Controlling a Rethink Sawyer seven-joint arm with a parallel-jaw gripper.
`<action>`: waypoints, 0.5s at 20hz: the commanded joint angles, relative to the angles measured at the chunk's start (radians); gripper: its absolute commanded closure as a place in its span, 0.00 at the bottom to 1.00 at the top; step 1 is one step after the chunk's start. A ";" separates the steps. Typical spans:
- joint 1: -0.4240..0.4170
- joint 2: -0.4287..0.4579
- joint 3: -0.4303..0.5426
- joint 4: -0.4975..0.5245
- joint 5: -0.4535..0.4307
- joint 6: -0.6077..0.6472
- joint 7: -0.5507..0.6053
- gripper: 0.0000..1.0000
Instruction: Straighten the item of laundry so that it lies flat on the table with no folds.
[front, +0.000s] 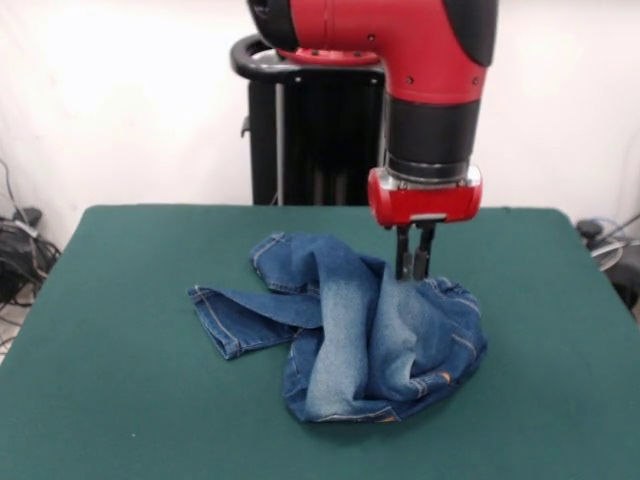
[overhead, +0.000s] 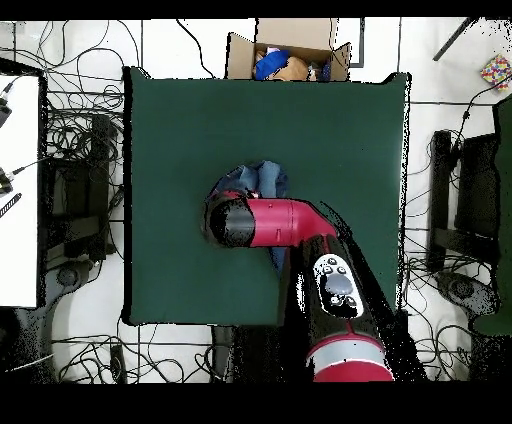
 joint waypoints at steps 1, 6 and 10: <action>0.015 -0.012 0.045 0.064 -0.026 0.029 0.079 1.00; 0.011 -0.008 0.043 0.063 -0.022 0.030 0.080 1.00; 0.017 -0.019 0.033 0.054 -0.041 0.013 0.074 1.00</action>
